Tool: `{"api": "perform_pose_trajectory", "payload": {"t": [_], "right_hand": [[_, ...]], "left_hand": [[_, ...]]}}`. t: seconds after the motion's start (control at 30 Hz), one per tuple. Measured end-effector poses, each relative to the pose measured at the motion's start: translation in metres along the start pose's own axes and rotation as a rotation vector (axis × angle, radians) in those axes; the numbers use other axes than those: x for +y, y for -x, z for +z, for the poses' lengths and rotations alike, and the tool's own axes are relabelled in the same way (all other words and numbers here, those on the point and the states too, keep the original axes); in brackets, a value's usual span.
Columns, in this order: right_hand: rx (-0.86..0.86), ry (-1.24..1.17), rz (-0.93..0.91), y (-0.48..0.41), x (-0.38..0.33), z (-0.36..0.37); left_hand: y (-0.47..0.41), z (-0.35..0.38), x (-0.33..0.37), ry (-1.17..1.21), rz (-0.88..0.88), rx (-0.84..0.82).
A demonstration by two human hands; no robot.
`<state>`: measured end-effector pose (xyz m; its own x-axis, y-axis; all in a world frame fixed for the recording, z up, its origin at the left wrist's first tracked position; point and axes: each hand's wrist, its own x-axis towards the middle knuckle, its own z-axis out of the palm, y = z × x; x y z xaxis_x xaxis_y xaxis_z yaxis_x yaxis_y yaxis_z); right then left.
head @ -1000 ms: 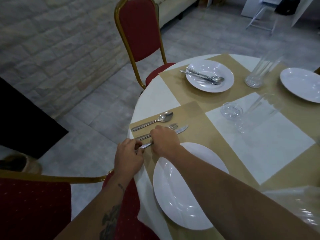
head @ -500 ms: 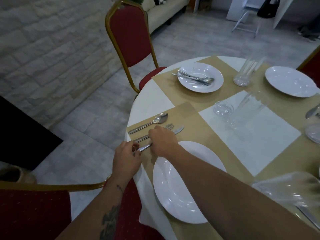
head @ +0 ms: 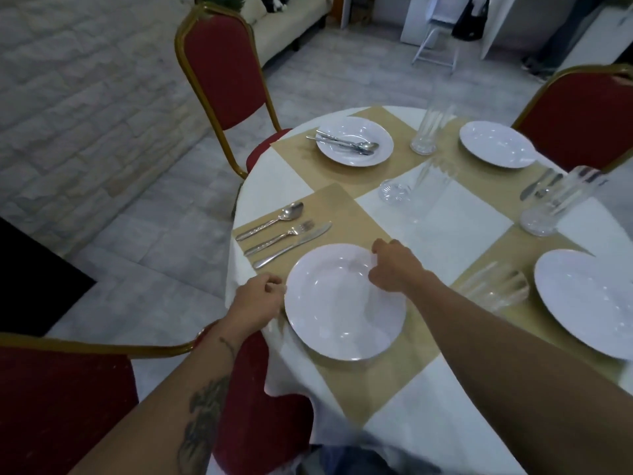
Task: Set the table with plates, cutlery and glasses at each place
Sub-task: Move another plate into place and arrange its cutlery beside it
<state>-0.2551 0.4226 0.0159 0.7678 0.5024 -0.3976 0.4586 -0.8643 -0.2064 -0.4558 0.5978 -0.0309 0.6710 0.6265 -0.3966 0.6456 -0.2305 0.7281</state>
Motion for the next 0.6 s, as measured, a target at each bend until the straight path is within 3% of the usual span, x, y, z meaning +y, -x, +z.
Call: {"api": "perform_pose_trajectory", "payload": {"t": [0.1,0.33,0.47,0.6], "right_hand": [[-0.053,-0.058,0.029,0.021,0.016,0.011],[-0.022,-0.401,0.308,0.052,0.031,0.028],[-0.053,-0.594,0.32,0.063,0.039,0.037],[-0.025,-0.641,0.312,0.068,0.042,0.04]], "left_hand": [[0.01,0.01,0.007,0.062,-0.067,-0.119],[0.019,0.017,0.01,0.039,-0.08,-0.049],[0.021,0.015,0.01,0.004,-0.065,-0.045],[0.024,0.016,0.012,0.001,-0.076,-0.048]]}}
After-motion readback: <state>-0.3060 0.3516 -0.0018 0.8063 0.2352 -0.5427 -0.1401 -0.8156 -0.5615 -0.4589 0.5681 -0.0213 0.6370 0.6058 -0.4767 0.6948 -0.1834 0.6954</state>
